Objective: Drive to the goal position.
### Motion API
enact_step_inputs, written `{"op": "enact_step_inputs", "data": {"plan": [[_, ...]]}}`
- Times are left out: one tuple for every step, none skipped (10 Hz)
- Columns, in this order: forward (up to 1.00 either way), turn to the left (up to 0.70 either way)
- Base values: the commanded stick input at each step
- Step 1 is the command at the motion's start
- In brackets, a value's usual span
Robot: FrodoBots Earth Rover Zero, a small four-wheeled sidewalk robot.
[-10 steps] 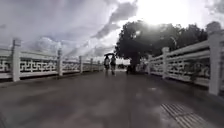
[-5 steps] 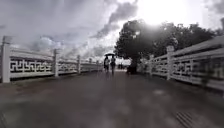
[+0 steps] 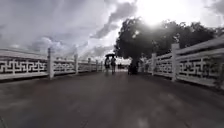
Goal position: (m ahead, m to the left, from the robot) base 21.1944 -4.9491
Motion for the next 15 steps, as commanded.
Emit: {"op": "enact_step_inputs", "data": {"plan": [[0.7, 0.0], [0.7, 0.0], [0.7, 0.0], [0.7, 0.0], [0.7, 0.0], [0.7, 0.0], [0.7, 0.0], [0.7, 0.0], [0.7, 0.0], [0.7, 0.0], [0.7, 0.0], [0.7, -0.02], [0.7, -0.14], [0.7, -0.14], [0.7, -0.09]]}}
